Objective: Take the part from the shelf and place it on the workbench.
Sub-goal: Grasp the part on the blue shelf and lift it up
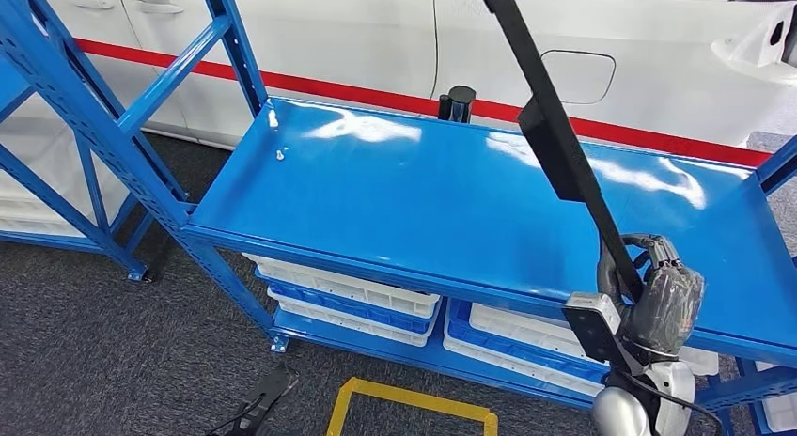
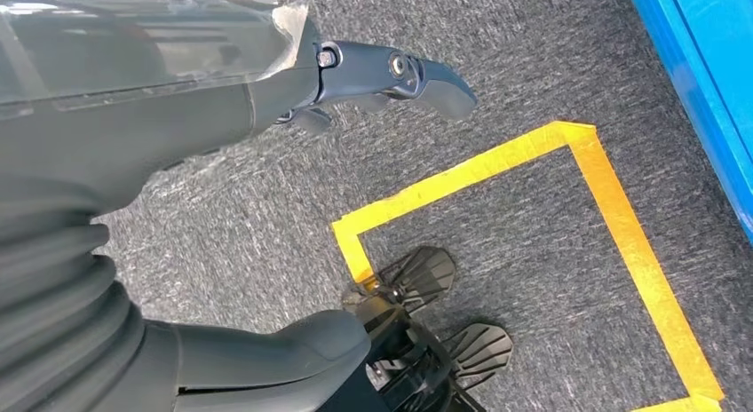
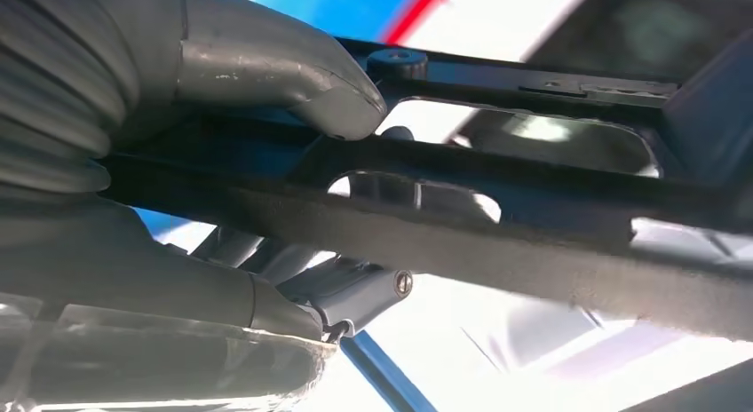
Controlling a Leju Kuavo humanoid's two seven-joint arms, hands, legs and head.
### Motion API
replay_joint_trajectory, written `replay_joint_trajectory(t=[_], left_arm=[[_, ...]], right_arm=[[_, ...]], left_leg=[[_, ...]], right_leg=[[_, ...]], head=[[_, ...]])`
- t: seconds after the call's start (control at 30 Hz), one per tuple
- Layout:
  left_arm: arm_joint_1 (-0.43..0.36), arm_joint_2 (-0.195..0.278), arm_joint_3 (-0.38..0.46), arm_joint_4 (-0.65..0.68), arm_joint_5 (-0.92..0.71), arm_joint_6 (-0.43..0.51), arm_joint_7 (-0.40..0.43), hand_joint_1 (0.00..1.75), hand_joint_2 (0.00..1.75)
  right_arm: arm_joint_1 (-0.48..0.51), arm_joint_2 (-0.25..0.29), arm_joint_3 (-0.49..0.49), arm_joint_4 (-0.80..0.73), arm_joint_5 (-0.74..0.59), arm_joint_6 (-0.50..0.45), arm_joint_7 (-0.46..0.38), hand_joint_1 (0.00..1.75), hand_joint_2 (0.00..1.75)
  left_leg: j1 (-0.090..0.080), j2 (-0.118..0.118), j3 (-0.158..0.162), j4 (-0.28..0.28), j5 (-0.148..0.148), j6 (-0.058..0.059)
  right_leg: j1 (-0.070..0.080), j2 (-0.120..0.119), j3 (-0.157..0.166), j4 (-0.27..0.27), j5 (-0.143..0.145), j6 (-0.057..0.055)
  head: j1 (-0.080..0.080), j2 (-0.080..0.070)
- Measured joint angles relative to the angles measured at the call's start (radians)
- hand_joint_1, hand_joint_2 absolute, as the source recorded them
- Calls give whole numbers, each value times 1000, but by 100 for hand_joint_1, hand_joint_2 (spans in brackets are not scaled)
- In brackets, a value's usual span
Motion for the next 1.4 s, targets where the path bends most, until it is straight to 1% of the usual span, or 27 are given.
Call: replay_joint_trajectory(t=[0.17,0.23,0.33,0.47,0.57,0.77,1.07,1.4], left_arm=[[-1,7,-15,3,7,4,-1,0,175],[-1,9,-20,4,12,4,-1,0,175],[-3,13,-34,4,28,5,-2,0,175],[-11,23,-52,9,60,2,-4,0,175],[-16,28,-63,13,84,3,-13,0,175],[-16,29,-78,14,99,14,-19,0,175],[-17,21,-84,17,96,24,-19,0,175],[-20,7,-84,31,87,32,-21,0,175]], right_arm=[[4,14,2,-48,-22,-5,-24,175,175],[7,18,2,-61,-48,-5,-48,175,175],[18,24,8,-91,-133,-5,-103,175,175],[34,25,40,-154,-293,-5,-150,175,175],[44,25,56,-195,-355,-7,-177,175,175],[69,35,61,-248,-397,-7,-228,175,175],[94,53,73,-311,-443,-7,-266,175,175],[108,63,90,-345,-425,-8,-272,175,175]], left_leg=[[0,0,0,0,0,0],[0,0,0,0,0,0],[0,0,0,0,0,0],[0,0,0,0,0,0],[0,0,0,0,0,0],[0,0,0,0,0,0],[0,0,0,0,0,0],[0,0,0,0,0,0]], right_leg=[[0,0,0,0,0,0],[0,0,0,0,0,0],[0,0,0,0,0,0],[0,0,0,0,0,0],[0,0,0,0,0,0],[0,0,0,0,0,0],[0,0,0,0,0,0],[0,0,0,0,0,0]], head=[[0,0],[0,0],[0,0],[0,0],[0,0],[0,0],[0,0],[0,0]])
